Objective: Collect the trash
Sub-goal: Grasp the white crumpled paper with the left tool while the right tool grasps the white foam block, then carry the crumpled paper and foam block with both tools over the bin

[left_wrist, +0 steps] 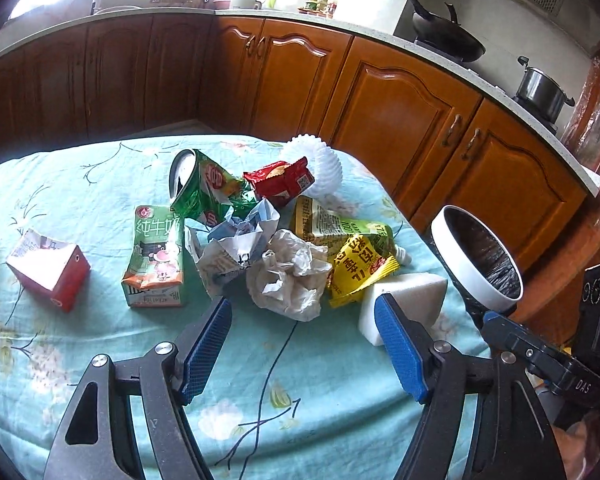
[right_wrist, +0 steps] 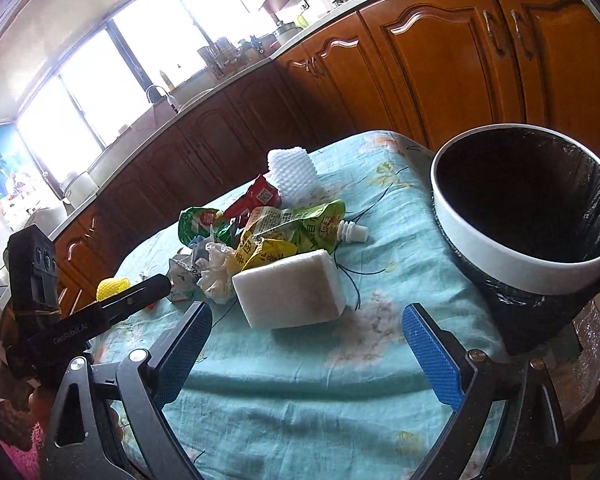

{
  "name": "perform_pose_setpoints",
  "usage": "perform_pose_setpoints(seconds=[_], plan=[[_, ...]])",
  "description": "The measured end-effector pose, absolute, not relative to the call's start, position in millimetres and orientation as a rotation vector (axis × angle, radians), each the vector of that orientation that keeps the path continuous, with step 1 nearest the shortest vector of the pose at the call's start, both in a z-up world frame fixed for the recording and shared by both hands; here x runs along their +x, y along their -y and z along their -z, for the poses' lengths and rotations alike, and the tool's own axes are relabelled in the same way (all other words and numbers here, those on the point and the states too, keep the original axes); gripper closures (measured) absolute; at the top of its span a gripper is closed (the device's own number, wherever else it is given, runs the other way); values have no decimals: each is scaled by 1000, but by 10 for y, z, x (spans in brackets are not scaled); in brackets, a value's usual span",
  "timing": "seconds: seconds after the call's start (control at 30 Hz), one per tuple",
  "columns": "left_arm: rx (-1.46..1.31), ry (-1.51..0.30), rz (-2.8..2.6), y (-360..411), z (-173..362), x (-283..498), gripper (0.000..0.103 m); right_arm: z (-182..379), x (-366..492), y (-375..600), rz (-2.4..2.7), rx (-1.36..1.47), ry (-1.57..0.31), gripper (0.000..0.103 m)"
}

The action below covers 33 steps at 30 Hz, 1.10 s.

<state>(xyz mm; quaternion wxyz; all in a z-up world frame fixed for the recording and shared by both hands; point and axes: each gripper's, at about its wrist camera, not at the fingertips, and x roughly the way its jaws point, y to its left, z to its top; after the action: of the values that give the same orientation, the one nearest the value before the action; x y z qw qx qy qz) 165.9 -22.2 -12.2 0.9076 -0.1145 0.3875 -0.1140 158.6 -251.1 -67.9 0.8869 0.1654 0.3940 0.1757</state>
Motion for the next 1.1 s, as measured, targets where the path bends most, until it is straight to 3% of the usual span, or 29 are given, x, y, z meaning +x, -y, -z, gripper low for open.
perform_pose_setpoints(seconds=[0.23, 0.47, 0.57, 0.63, 0.73, 0.93, 1.1], plan=[[-228, -847, 257, 224, 267, 1917, 50, 763, 1759, 2441, -394, 337, -839, 9], [-223, -894, 235, 268, 453, 2205, 50, 828, 1982, 2374, -422, 317, -855, 19], [-228, -919, 238, 280, 534, 2326, 57, 911, 2062, 2341, -436, 320, -883, 33], [-234, -932, 260, 299, 577, 2363, 75, 969, 2088, 2319, -441, 316, -902, 58], [-218, -917, 277, 322, 552, 2370, 85, 967, 2062, 2331, -437, 310, -895, 70], [-221, -893, 285, 303, 497, 2225, 88, 880, 1905, 2353, -443, 287, -875, 83], [-224, -851, 297, 272, 329, 2016, 88, 745, 1737, 2453, -433, 297, -845, 85]])
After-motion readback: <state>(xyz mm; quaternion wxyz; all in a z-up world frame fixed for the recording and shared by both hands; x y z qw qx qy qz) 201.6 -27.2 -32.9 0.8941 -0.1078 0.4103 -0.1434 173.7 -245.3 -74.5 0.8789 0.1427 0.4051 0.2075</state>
